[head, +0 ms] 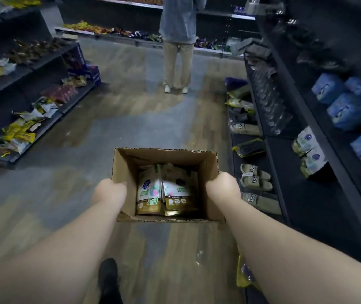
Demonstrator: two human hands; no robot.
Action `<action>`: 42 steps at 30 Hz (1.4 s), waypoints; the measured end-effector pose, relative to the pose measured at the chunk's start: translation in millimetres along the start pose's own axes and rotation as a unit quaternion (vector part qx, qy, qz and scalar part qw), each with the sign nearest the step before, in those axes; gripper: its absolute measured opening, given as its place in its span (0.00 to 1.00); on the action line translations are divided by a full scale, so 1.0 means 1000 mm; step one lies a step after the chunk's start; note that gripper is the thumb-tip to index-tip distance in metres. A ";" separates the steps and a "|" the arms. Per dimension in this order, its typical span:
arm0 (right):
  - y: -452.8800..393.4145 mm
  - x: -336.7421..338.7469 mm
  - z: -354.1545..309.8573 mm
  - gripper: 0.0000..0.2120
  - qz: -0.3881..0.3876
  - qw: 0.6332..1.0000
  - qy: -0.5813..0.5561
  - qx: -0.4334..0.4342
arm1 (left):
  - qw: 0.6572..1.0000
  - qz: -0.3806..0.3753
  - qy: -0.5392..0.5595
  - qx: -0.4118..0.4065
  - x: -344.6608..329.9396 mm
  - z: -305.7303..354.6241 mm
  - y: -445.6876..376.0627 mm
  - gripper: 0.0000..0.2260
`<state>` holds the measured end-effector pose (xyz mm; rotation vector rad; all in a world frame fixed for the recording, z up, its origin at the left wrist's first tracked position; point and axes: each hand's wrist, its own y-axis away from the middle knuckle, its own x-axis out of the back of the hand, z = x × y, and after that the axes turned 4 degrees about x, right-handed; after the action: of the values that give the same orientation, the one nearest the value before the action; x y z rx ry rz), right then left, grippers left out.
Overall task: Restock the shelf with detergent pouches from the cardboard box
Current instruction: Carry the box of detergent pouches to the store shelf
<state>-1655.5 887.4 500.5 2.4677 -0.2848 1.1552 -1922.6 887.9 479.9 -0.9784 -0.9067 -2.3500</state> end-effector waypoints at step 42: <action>-0.242 -0.007 0.054 0.11 0.239 0.774 -0.224 -0.541 | 0.796 -0.333 -0.322 -0.389 -0.334 0.395 -0.172 0.14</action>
<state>-1539.5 1081.5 398.7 1.5489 -1.3448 0.2759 -1626.5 1333.6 374.0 -2.1871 -0.4870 -3.1444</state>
